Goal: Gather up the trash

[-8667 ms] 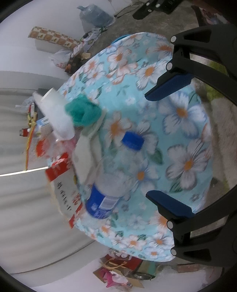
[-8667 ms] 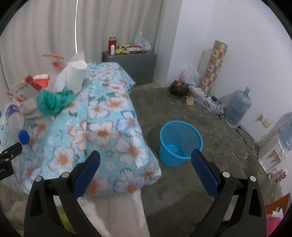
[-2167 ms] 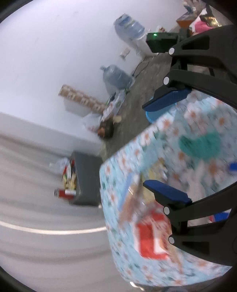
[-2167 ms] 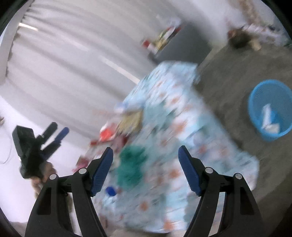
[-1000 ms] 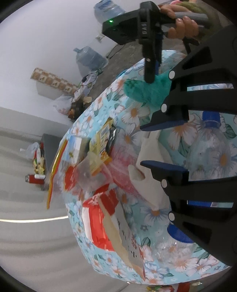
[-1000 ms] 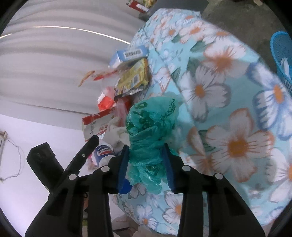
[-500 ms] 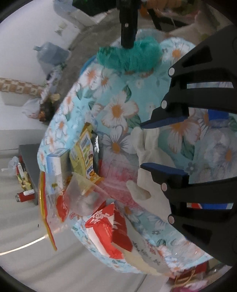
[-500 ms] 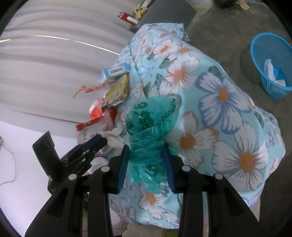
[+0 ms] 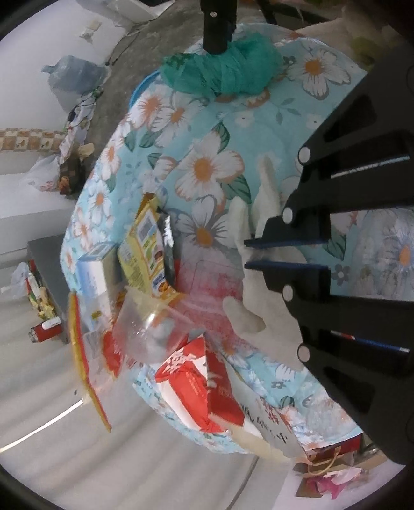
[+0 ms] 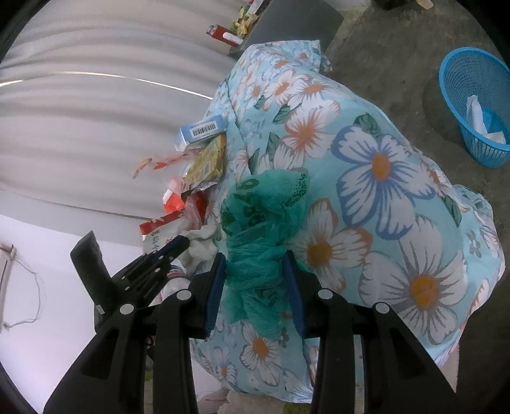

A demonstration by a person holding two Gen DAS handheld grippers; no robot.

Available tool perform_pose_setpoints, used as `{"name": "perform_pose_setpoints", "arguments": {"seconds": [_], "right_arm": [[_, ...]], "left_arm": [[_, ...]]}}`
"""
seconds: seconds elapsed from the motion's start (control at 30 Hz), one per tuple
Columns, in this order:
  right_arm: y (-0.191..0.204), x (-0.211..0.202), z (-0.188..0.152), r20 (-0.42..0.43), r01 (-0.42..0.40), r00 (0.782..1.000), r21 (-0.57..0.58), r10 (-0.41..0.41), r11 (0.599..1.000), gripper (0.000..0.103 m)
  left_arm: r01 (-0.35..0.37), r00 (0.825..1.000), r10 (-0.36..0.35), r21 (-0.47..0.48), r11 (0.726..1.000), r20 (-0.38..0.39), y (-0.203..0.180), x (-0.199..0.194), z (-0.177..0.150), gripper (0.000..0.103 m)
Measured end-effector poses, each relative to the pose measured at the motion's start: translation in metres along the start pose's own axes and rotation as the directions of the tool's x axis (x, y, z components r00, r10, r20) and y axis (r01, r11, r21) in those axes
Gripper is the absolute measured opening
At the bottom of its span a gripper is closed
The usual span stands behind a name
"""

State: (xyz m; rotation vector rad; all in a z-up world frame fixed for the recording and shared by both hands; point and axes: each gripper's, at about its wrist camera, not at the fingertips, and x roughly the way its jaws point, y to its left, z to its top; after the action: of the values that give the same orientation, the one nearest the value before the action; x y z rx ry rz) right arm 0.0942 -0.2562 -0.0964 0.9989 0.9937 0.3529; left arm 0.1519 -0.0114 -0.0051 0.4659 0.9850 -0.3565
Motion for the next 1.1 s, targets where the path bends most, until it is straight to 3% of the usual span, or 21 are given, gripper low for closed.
{"name": "perform_pose_setpoints", "arguments": {"seconds": [0.37, 0.67, 0.8, 0.9, 1.1], "right_arm": [[-0.002, -0.001, 0.001, 0.006, -0.013, 1.0, 0.007, 0.013, 1.0, 0.036], [-0.003, -0.005, 0.002, 0.019, -0.012, 1.0, 0.004, 0.012, 1.0, 0.036], [-0.003, -0.007, 0.003, 0.025, -0.01, 1.0, 0.003, 0.009, 1.0, 0.036], [-0.002, -0.013, 0.003, 0.036, -0.007, 0.999, 0.0, 0.007, 1.0, 0.036], [-0.003, -0.033, 0.005, 0.071, -0.002, 0.998, -0.005, 0.003, 1.0, 0.036]], "left_arm": [[-0.023, 0.989, 0.03, -0.047, 0.999, 0.143, 0.014, -0.053, 0.0, 0.0], [0.04, 0.944, -0.002, -0.11, 0.993, 0.329, 0.026, -0.121, 0.005, 0.0], [0.101, 0.925, -0.046, -0.127, 0.987, 0.377, 0.025, -0.135, 0.009, 0.0], [0.191, 0.908, -0.122, -0.136, 0.972, 0.4, 0.023, -0.14, 0.011, 0.0], [0.383, 0.845, -0.293, -0.124, 0.915, 0.448, 0.014, -0.148, 0.009, 0.0]]}}
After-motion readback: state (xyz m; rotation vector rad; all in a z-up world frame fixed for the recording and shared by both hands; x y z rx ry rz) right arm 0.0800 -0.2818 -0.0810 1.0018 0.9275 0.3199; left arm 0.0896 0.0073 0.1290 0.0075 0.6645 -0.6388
